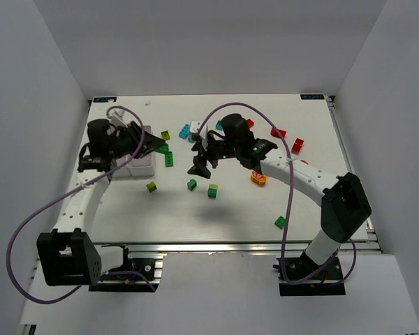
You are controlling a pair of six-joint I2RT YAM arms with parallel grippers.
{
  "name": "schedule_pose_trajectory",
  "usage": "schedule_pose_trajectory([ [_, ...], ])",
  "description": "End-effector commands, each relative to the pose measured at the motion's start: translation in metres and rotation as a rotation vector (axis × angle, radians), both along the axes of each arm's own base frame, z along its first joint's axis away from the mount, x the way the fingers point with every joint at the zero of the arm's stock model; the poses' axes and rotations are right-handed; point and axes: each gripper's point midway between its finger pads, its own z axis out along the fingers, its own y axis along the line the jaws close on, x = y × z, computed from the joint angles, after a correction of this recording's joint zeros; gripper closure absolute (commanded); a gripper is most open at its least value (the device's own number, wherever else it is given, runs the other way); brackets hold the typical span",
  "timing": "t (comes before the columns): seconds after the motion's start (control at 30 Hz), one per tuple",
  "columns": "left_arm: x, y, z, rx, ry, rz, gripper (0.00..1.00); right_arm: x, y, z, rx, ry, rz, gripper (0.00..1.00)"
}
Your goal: Sort the legos into containers by color
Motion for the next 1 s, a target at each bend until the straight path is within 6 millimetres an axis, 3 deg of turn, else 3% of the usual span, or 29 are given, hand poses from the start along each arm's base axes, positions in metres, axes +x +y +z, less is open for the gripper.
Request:
schedule_pose_trajectory([
  [0.0, 0.026, 0.07, -0.007, 0.147, 0.059, 0.206, 1.0, 0.015, -0.021, 0.021, 0.031, -0.096, -0.1, 0.11],
  [0.13, 0.048, 0.144, -0.009, 0.28, 0.15, 0.454, 1.0, 0.019, -0.044, 0.017, 0.023, -0.118, -0.123, 0.14],
  [0.2, 0.056, 0.177, 0.0, 0.345, 0.174, 0.596, 1.0, 0.016, -0.053, 0.017, 0.027, -0.08, -0.116, 0.33],
  [0.23, 0.06, 0.187, -0.002, 0.357, 0.202, 0.641, 1.0, 0.016, -0.06, 0.014, 0.034, -0.041, -0.116, 0.46],
  [0.27, 0.065, 0.199, 0.006, 0.379, 0.187, 0.703, 1.0, 0.017, -0.063, 0.013, 0.037, -0.022, -0.121, 0.84],
  [0.3, 0.068, 0.205, 0.007, 0.371, 0.196, 0.745, 1.0, 0.018, -0.067, 0.015, 0.043, -0.019, -0.133, 0.99],
  [0.57, 0.098, 0.244, -0.009, 0.375, 0.265, 0.956, 1.0, 0.027, -0.086, 0.012, 0.045, -0.004, -0.195, 1.0],
  [0.8, 0.117, 0.257, -0.014, 0.29, 0.245, 1.075, 1.0, 0.03, -0.091, 0.012, 0.051, 0.01, -0.212, 1.0],
  [0.97, 0.129, 0.257, -0.028, 0.256, 0.267, 1.079, 1.0, 0.031, -0.094, 0.013, 0.053, 0.012, -0.219, 1.0],
])
